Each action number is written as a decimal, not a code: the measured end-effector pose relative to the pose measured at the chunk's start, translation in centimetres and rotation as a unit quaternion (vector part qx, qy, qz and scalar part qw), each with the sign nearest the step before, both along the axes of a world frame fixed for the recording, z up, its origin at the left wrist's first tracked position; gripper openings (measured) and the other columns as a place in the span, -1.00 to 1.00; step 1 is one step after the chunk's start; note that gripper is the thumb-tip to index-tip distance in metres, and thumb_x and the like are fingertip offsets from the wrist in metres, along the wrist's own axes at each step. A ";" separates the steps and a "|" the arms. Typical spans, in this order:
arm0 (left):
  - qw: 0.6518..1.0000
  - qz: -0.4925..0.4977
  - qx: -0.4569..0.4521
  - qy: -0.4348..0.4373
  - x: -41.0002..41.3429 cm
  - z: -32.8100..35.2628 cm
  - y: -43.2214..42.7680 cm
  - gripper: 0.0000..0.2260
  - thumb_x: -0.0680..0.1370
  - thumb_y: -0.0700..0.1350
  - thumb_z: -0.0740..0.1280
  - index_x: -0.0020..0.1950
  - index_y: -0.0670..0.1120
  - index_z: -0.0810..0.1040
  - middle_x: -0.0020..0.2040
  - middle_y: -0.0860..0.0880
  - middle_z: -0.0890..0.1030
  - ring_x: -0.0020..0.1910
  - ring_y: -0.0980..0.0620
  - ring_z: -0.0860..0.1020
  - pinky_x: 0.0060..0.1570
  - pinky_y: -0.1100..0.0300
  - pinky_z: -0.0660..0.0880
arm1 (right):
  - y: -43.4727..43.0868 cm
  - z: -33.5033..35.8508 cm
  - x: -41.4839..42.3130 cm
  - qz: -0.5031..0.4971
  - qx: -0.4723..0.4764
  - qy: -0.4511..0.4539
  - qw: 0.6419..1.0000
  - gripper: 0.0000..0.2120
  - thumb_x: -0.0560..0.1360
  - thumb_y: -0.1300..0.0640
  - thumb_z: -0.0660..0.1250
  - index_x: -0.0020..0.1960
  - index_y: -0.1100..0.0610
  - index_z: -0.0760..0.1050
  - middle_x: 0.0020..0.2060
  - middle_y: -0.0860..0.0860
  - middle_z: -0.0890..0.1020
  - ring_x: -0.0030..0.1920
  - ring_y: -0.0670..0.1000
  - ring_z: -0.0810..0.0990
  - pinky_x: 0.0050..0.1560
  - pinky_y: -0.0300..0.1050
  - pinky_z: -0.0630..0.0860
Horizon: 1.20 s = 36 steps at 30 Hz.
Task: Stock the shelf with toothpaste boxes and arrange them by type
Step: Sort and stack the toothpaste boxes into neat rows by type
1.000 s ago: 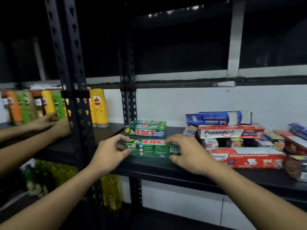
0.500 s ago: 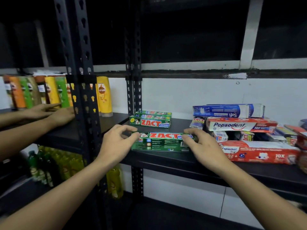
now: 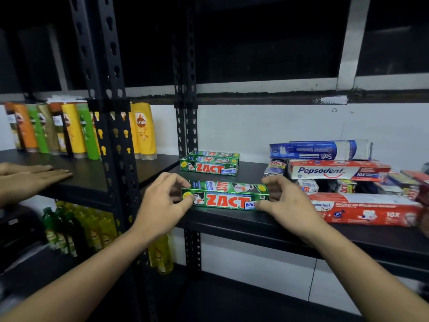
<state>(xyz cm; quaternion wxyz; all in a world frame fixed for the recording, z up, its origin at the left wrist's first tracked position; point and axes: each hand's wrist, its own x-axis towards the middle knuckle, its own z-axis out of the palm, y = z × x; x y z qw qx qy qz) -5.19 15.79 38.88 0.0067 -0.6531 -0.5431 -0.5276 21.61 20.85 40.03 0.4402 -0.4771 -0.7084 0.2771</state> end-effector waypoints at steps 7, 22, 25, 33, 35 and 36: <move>0.998 0.058 -0.034 0.021 -0.2 0.4 0.7 -0.83 0.46 -0.13 0.48 -0.06 0.07 0.55 -0.04 0.12 0.55 -0.18 0.20 0.60 -0.10 0.21 0.59 | -0.1 -0.3 -1.0 -0.086 0.039 -0.054 0.994 -0.64 0.39 0.10 0.52 0.12 0.03 0.48 -0.04 -0.07 0.66 -0.07 -0.11 0.62 -0.16 -0.31 0.46; 0.973 0.145 -0.167 -0.057 -4.2 3.1 10.0 -0.95 0.54 -0.14 0.36 -0.02 -0.01 0.55 -0.04 0.02 0.59 -0.07 0.02 0.53 -0.13 0.21 0.37 | 5.0 2.5 -7.9 -0.119 0.029 -0.161 0.979 -0.72 0.38 0.05 0.53 -0.06 0.01 0.45 -0.01 -0.02 0.65 -0.12 -0.04 0.52 -0.18 -0.18 0.43; 0.974 0.135 -0.155 -0.099 -4.5 3.0 11.8 -0.95 0.57 -0.10 0.29 -0.07 -0.01 0.53 -0.02 0.01 0.60 -0.04 0.02 0.52 -0.09 0.19 0.37 | 6.8 2.0 -8.6 -0.114 0.035 -0.138 0.983 -0.63 0.36 0.03 0.54 0.08 0.07 0.48 0.05 -0.02 0.65 -0.02 -0.02 0.58 -0.11 -0.20 0.46; 0.961 0.147 -0.105 -0.210 -5.6 2.3 12.9 -0.93 0.55 -0.08 0.32 -0.09 -0.02 0.58 -0.17 0.08 0.58 -0.18 0.09 0.50 -0.34 0.25 0.33 | 8.3 0.8 -8.1 -0.135 0.019 -0.052 0.989 -0.66 0.37 0.02 0.53 0.07 0.12 0.55 -0.05 -0.04 0.64 -0.01 -0.03 0.59 -0.12 -0.21 0.39; 0.963 0.158 -0.121 -0.183 -5.5 2.1 12.9 -0.91 0.54 -0.08 0.30 -0.12 -0.01 0.59 -0.18 0.05 0.59 -0.18 0.07 0.51 -0.36 0.23 0.32 | 8.3 0.7 -8.2 -0.130 0.023 -0.054 0.990 -0.72 0.39 0.04 0.52 0.03 0.11 0.56 -0.09 -0.04 0.64 -0.05 -0.05 0.59 -0.17 -0.21 0.40; 0.963 0.159 -0.121 -0.181 -5.5 2.1 12.9 -0.91 0.53 -0.08 0.30 -0.13 -0.01 0.59 -0.19 0.04 0.60 -0.18 0.05 0.53 -0.35 0.24 0.33 | 8.3 0.6 -8.1 -0.127 0.026 -0.053 0.990 -0.73 0.40 0.05 0.51 0.03 0.11 0.57 -0.09 -0.04 0.64 -0.05 -0.04 0.59 -0.15 -0.22 0.41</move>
